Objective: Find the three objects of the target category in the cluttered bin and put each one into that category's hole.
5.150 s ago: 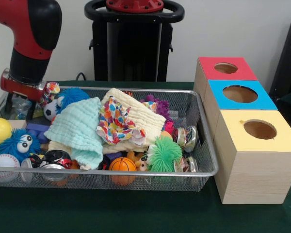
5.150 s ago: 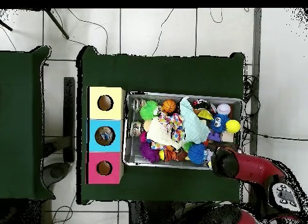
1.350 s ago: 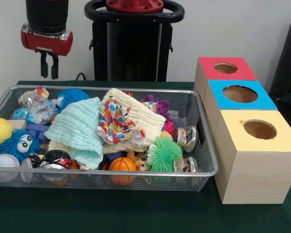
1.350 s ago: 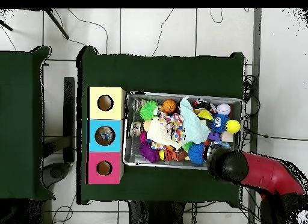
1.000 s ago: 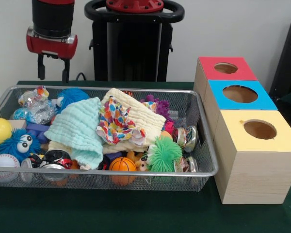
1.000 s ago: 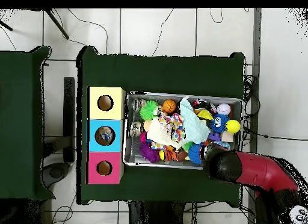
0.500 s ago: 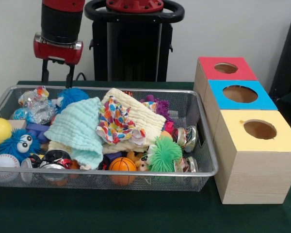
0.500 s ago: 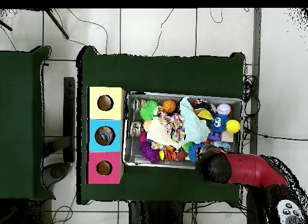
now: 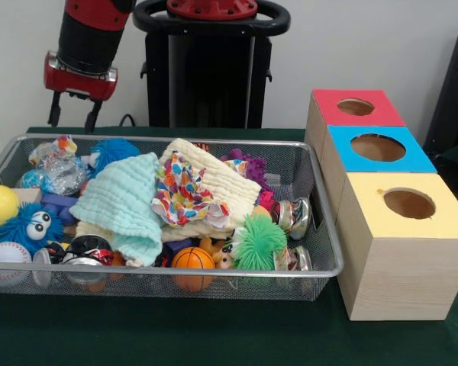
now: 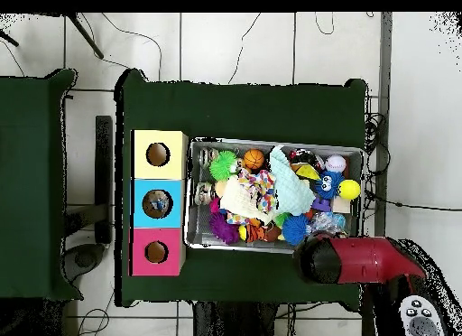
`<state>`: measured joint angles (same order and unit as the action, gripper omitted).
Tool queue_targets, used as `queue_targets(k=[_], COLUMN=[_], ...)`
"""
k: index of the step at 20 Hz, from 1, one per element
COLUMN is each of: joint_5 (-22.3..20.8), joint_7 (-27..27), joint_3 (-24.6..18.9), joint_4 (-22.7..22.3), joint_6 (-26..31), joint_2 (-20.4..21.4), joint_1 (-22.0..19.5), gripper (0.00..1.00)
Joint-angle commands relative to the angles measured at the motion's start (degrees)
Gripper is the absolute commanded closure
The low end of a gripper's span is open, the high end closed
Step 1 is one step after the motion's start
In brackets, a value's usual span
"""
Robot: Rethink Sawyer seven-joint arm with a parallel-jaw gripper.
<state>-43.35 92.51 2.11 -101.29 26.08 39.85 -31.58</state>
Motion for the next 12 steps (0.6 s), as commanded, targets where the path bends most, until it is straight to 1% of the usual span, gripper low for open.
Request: queue_targets(k=[1, 2, 3, 4, 5, 7, 9, 12], joint_5=[-8.42, -9.16, -9.48, -8.88, -7.20, -2.66, 1.23, 5.45], joint_7=[13.21, 16.50, 21.20, 25.11, 27.93, 29.09, 28.97, 27.73], joint_3=[7.19, 9.41, 12.91, 16.12, 19.04, 22.47, 24.44, 24.82], joint_4=[9.09, 10.89, 12.98, 14.96, 16.38, 17.91, 18.96, 19.12], joint_6=[-7.73, -10.04, -13.55, -16.78, -19.90, -24.79, -26.97, -28.09], joint_2=[-9.04, -11.14, -13.86, -16.83, -19.41, -23.01, -25.42, -26.48], joint_1=[4.95, 6.70, 9.31, 11.47, 13.24, 14.97, 16.06, 16.23], gripper=[0.00, 0.00, 0.00, 0.00, 0.00, 0.00, 0.00, 0.00])
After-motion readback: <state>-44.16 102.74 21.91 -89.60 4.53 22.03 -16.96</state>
